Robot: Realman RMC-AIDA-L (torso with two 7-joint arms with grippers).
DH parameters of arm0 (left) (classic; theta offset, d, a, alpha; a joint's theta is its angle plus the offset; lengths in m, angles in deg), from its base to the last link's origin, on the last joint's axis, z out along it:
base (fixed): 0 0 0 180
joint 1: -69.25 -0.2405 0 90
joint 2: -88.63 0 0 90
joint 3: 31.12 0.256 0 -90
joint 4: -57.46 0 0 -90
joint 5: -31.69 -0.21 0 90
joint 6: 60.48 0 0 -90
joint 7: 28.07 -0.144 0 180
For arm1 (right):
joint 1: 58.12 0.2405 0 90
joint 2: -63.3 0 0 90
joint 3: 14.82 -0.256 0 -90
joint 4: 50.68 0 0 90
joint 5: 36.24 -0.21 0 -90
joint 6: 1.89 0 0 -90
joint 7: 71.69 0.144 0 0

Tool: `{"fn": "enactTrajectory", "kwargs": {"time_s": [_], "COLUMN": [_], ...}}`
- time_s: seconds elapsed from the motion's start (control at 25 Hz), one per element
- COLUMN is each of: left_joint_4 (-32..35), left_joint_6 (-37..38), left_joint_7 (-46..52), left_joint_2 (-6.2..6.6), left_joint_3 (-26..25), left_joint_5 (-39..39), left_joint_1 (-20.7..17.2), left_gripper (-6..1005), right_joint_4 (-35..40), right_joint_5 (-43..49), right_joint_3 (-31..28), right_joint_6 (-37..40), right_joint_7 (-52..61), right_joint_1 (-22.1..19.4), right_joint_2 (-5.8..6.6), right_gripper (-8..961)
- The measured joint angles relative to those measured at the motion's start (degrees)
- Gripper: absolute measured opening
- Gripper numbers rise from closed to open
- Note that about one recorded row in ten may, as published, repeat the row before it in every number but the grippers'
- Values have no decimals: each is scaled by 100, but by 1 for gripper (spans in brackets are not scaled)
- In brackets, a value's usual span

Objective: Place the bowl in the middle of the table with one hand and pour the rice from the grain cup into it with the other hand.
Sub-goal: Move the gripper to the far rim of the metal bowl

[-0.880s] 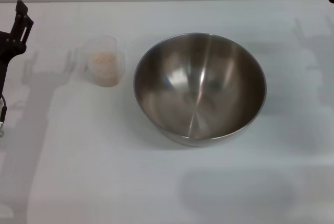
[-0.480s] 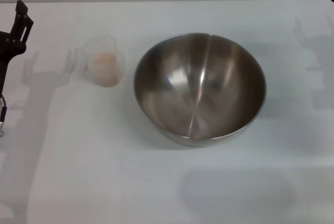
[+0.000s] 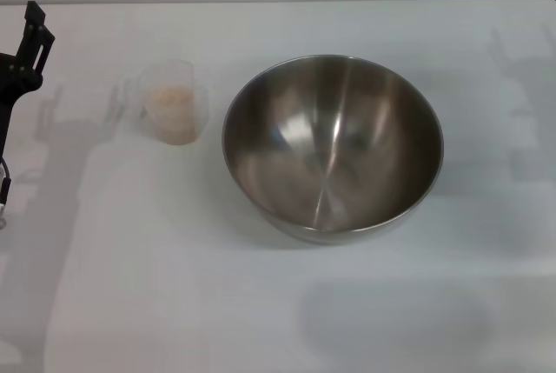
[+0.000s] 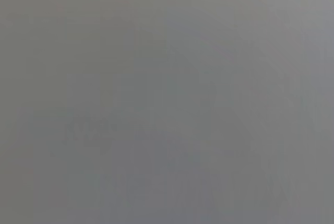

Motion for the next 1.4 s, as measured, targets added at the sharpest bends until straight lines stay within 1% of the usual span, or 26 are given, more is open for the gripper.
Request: {"fn": "enactTrajectory", "kwargs": {"time_s": [0.12,0.16,0.24,0.28,0.32,0.36,0.44,0.48,0.52,0.68,0.72,0.76,0.8,0.84,0.88,0.92,0.96,1.0,1.08,1.12,1.16,1.28,1.32,1.4], "left_joint_4": [0,0,0,0,0,0,0,0,0,0,0,0,0,0,-1,-13,-13,-22,-36,-42,-42,-36,-36,-38], "left_joint_6": [26,26,32,34,39,39,45,49,49,50,54,59,69,78,89,105,105,109,117,131,131,152,154,156], "left_joint_7": [1,1,9,14,16,16,20,21,21,29,39,46,48,50,52,53,53,53,53,53,53,54,54,53], "left_joint_2": [0,0,0,0,0,0,1,0,0,0,0,0,0,0,0,0,0,0,5,8,8,6,3,1], "left_joint_3": [0,0,0,0,0,0,0,0,0,0,-3,-5,-7,-8,-9,-9,-9,-9,-9,-9,-9,-9,-9,-9], "left_joint_5": [0,0,0,1,1,1,2,0,0,0,1,2,0,2,0,1,1,2,2,-1,-1,0,0,0], "left_joint_1": [-20,-20,-31,-36,-53,-53,-72,-85,-85,-122,-134,-145,-153,-163,-175,-200,-200,-210,-219,-224,-224,-235,-235,-235], "left_gripper": [819,819,818,817,817,816,815,815,814,812,812,811,811,810,810,809,809,808,807,807,806,805,804,803], "right_joint_4": [219,219,507,732,1334,1334,2131,2869,2869,4147,4466,5053,5383,5383,5654,6269,6269,6528,6964,7189,7189,7213,7157,6926], "right_joint_5": [-9,-9,-16,-21,-18,-18,8,26,26,38,35,10,2,2,-1,-1,-1,-1,-3,-5,-5,-15,-15,-12], "right_joint_3": [-14,-14,-77,-116,-202,-202,-309,-443,-443,-763,-869,-1109,-1258,-1258,-1383,-1717,-1717,-1883,-2354,-2859,-2859,-3692,-3917,-4227], "right_joint_6": [-5,-5,-116,-264,-796,-796,-1768,-2783,-2783,-5119,-5818,-7164,-7859,-7859,-8421,-9690,-9690,-10222,-11529,-12702,-12702,-14250,-14624,-15217], "right_joint_7": [-705,-705,-847,-860,-861,-861,-843,-846,-846,-855,-853,-846,-847,-847,-848,-857,-857,-866,-880,-913,-913,-1077,-1156,-1279], "right_joint_1": [-61,-61,-143,-202,-376,-376,-595,-732,-732,-791,-771,-712,-690,-690,-671,-614,-614,-568,-367,-78,-78,462,642,960], "right_joint_2": [-6,-6,-10,-9,4,4,25,32,32,37,42,52,54,54,54,55,55,58,71,97,97,142,165,253], "right_gripper": [802,802,802,802,802,802,801,801,801,801,801,801,801,801,801,801,800,800,800,800,800,800,801,801]}}
